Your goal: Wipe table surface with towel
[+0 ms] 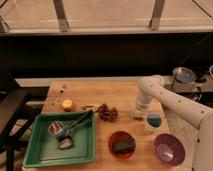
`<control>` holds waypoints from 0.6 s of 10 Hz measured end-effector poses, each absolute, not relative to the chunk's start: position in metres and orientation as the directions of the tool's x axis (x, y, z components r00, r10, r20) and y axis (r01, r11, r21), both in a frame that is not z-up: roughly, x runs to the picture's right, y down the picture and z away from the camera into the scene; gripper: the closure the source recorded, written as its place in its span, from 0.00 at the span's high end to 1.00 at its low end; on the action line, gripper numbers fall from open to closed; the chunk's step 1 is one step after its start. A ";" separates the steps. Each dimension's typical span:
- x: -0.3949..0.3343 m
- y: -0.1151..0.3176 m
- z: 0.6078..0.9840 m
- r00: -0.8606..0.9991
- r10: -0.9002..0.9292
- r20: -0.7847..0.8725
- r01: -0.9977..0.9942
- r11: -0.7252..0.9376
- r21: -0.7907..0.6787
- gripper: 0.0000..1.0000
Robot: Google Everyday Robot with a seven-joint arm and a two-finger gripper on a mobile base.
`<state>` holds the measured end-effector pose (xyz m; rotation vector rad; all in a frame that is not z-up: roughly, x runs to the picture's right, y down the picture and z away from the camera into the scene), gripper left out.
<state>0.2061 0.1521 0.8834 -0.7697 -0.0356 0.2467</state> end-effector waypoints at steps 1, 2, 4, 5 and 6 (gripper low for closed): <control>0.205 0.136 0.895 0.971 0.231 -0.059 -0.208 0.698 -0.685 0.00; 0.196 0.121 0.908 0.972 0.229 -0.049 -0.200 0.706 -0.679 0.00; 0.174 0.112 0.919 0.975 0.222 -0.020 -0.176 0.712 -0.680 0.00; 0.158 0.112 0.920 0.977 0.215 0.001 -0.156 0.712 -0.684 0.00; 0.151 0.114 0.918 0.977 0.213 0.017 -0.144 0.715 -0.685 0.00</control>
